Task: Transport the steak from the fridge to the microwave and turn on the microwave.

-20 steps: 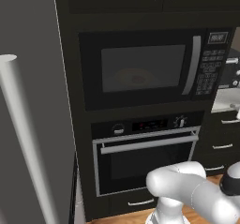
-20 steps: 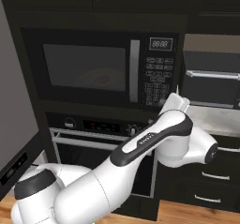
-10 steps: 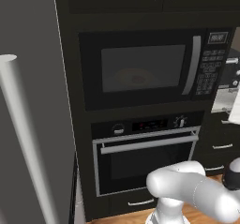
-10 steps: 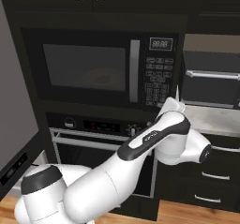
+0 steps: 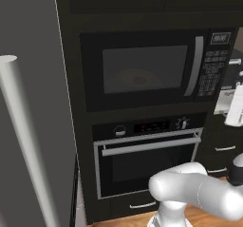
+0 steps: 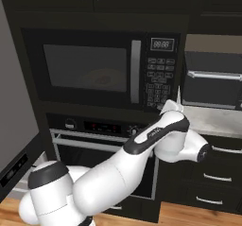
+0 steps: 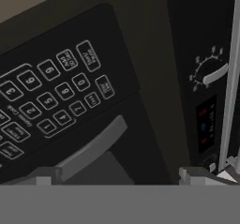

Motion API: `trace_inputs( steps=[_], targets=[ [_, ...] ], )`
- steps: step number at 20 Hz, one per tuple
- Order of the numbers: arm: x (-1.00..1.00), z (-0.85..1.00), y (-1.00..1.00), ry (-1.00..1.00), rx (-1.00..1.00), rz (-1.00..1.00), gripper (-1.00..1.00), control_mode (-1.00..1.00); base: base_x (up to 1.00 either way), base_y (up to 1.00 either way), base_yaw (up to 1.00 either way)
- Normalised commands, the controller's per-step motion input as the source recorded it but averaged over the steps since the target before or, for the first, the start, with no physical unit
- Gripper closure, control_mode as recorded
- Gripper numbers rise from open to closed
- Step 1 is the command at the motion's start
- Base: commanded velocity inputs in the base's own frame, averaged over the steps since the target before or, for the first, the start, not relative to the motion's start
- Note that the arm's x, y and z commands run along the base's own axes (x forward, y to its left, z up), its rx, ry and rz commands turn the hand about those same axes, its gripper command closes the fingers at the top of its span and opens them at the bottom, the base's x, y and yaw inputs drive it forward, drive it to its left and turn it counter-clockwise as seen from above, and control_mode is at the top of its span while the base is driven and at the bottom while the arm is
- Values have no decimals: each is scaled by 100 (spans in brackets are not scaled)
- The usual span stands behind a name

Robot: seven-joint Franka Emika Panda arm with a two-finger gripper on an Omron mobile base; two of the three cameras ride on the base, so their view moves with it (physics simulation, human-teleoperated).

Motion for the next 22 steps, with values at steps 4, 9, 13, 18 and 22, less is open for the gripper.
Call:
trace_inputs(
  steps=[4, 9, 13, 18, 22],
  targets=[
    [18, -18, 0, 0, -4, 0, -100, -100, 0, 0, 0],
    [10, -15, 0, 0, -10, 0, -100, -100, 0, 0, 0],
    [13, -16, 0, 0, -11, -3, -100, -100, 0, 0, 0],
    [12, -12, 0, -1, -10, -8, -100, -100, 0, 0, 0],
    [15, -1, 2, -1, -1, -7, -100, -100, 0, 0, 0]
  ],
)
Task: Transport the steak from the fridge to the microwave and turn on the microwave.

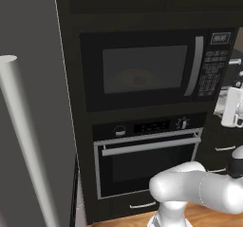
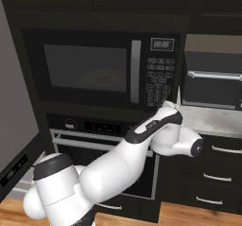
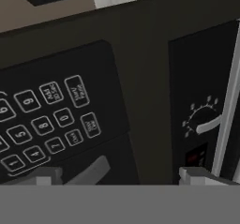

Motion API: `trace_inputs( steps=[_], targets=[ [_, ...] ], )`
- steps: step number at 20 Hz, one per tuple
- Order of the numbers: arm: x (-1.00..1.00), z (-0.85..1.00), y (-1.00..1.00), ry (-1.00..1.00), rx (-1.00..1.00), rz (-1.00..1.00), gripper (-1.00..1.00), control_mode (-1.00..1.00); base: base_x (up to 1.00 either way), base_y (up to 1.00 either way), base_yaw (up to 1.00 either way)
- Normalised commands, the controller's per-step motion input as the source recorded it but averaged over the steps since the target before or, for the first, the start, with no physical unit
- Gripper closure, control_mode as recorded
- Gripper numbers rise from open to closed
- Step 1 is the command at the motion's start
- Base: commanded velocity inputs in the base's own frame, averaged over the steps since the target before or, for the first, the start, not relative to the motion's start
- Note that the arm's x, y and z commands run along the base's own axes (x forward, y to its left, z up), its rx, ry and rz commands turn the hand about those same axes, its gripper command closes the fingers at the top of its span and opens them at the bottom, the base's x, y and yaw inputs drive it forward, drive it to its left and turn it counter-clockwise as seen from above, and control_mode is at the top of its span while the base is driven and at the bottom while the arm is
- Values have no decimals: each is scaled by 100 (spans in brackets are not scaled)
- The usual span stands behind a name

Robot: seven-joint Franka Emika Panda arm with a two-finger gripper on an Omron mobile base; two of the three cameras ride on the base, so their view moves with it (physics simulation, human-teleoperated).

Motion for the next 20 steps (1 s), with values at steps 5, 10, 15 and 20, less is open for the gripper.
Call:
trace_inputs(
  steps=[5, 10, 15, 20],
  targets=[
    [12, -2, 9, 0, 0, -6, -100, -100, 0, 0, 0],
    [23, -5, 4, 0, 0, -4, -100, -100, 0, 0, 0],
    [28, -8, 1, 0, 0, -1, -100, -100, 0, 0, 0],
    [21, -11, 0, 0, 0, 0, -100, -100, 0, 0, 0]
  ],
)
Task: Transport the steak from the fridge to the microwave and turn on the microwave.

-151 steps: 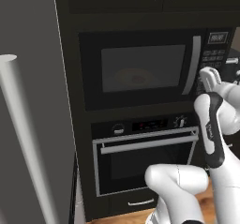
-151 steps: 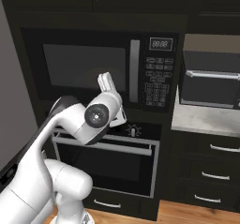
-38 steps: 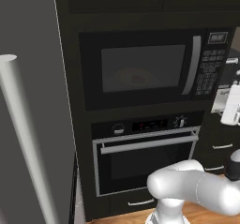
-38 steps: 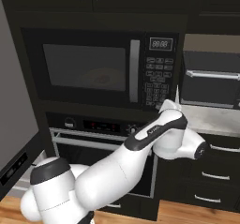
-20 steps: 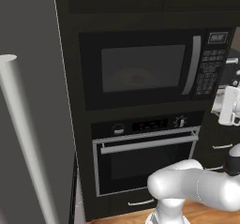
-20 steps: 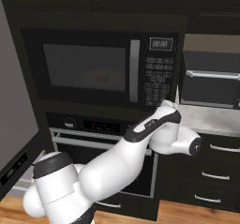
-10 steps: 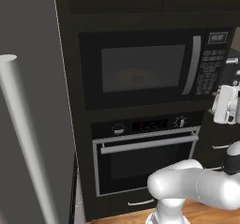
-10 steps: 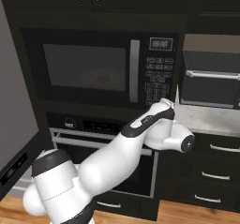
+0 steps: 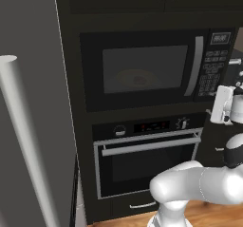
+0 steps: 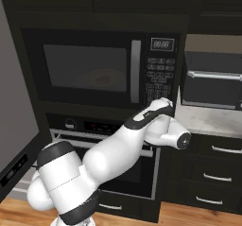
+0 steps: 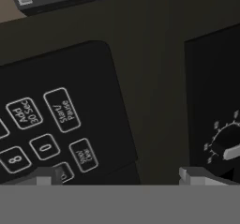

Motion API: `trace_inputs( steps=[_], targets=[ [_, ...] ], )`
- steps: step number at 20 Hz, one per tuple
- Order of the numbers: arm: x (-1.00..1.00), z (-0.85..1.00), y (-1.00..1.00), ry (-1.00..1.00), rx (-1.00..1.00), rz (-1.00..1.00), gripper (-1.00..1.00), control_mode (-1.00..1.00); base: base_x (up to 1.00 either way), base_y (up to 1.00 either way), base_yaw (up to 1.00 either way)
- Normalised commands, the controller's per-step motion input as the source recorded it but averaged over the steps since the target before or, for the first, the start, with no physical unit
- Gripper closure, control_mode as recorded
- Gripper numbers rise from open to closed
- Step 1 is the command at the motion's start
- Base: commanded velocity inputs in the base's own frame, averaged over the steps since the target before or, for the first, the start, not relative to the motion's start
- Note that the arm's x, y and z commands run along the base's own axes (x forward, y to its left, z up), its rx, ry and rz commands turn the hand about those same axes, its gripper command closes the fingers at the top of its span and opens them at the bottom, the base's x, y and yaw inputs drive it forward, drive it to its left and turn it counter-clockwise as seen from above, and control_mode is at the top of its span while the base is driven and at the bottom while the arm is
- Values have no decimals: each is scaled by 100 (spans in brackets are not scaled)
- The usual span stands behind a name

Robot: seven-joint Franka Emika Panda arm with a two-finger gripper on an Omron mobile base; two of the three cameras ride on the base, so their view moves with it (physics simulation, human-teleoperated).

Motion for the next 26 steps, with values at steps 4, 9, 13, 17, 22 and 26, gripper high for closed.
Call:
trace_inputs(
  steps=[4, 9, 13, 17, 22, 26],
  targets=[
    [17, -12, -3, 0, 0, 0, -100, -100, 0, 0, 0],
    [15, -9, -12, 0, 0, 0, -100, -100, 0, 0, 0],
    [14, 0, -17, 0, 0, 0, -100, -100, 0, 0, 0],
    [13, 0, -11, 0, 0, 0, -100, -100, 0, 0, 0],
    [6, -7, -7, 0, 0, 0, -100, -100, 0, 0, 0],
    [0, -22, 0, 3, 0, 0, -100, -100, 0, 0, 0]
  ],
)
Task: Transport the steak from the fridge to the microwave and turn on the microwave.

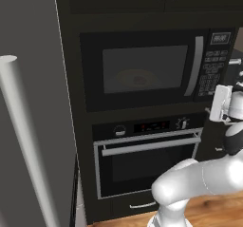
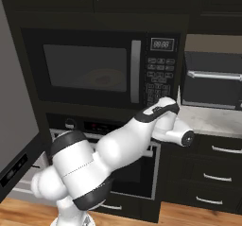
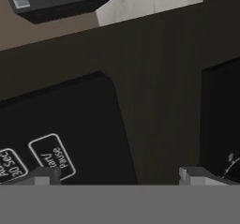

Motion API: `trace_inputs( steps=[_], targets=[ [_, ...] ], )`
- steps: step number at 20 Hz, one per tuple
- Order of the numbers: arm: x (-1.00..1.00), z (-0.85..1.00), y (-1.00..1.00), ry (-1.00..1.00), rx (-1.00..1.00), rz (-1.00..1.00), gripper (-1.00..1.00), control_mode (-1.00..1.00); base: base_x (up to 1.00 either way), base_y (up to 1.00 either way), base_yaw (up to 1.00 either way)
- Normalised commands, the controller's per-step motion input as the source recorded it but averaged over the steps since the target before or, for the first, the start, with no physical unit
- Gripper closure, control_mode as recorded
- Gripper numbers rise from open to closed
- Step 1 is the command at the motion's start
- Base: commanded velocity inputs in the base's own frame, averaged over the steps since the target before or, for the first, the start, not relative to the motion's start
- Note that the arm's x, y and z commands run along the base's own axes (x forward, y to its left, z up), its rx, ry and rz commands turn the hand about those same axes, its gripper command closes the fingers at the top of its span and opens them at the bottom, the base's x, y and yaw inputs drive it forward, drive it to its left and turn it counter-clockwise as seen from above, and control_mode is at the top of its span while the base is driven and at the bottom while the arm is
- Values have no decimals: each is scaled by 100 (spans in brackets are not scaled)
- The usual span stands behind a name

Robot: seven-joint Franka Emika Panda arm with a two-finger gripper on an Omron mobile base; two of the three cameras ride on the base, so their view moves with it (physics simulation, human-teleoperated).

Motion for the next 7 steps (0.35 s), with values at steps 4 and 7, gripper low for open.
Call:
trace_inputs(
  steps=[4, 7],
  targets=[
    [0, -26, 0, 5, 0, 0, -100, -100, 0, 0, 0],
    [3, -29, 0, 7, 0, 0, -100, -100, 0, 0, 0]
  ],
)
